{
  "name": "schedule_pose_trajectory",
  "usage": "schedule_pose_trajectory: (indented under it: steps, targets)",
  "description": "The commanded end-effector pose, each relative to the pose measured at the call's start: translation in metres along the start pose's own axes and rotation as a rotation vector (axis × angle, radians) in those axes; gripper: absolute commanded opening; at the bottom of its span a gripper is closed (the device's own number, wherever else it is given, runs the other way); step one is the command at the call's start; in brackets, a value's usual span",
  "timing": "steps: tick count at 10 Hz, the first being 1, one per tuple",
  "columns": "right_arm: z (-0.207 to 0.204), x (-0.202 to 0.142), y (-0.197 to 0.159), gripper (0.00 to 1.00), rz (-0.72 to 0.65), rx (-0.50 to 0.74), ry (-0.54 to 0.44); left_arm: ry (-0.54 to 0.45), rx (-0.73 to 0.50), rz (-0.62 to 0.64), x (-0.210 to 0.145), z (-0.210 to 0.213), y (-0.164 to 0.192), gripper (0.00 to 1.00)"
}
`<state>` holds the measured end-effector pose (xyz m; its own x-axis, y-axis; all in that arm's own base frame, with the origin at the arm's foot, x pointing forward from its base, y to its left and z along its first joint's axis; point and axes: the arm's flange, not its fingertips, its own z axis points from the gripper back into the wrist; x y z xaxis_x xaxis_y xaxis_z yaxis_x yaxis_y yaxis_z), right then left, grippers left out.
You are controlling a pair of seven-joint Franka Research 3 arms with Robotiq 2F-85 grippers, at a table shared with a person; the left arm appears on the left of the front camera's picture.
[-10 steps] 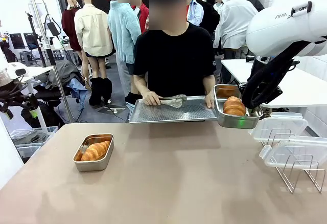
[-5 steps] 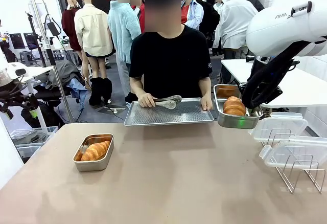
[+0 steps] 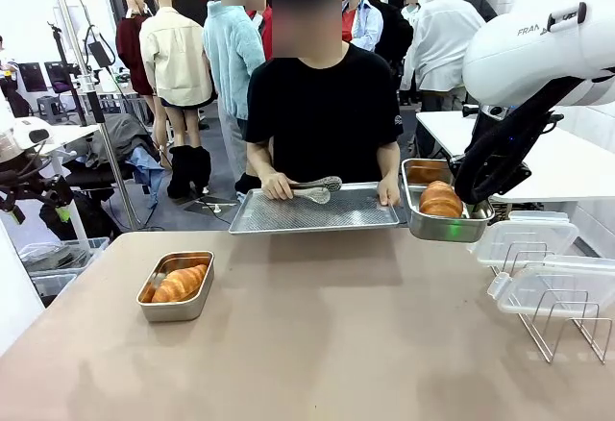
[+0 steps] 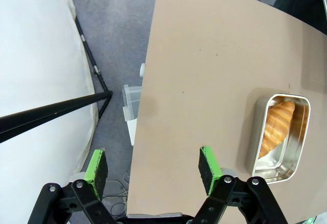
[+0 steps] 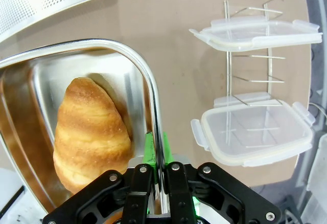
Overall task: Place the bread in airtight containers.
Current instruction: Once an object is inside an Airtight Container , place the container in the center of the table.
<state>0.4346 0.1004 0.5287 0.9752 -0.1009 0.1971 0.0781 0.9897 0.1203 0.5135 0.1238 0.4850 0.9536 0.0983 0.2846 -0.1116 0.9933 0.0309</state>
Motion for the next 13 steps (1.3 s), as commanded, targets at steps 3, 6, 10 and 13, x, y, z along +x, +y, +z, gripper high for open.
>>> schedule_pose_trajectory:
  steps: [3,6,10,13]
  targets:
    - [-0.057,0.003,0.006,0.00,-0.003,-0.083,-0.057,-0.002,0.011,0.006,0.000,0.002,-0.001,0.92]
    - [-0.125,0.016,0.015,0.00,0.081,-0.060,-0.030,-0.002,0.011,0.006,0.000,0.002,-0.001,0.92]
    - [-0.171,0.028,0.025,0.00,0.089,-0.043,-0.018,-0.002,0.011,0.006,0.000,0.002,-0.001,0.92]
    - [-0.199,0.039,0.032,0.00,0.101,-0.054,0.015,-0.002,0.011,0.006,0.000,0.002,-0.001,0.92]
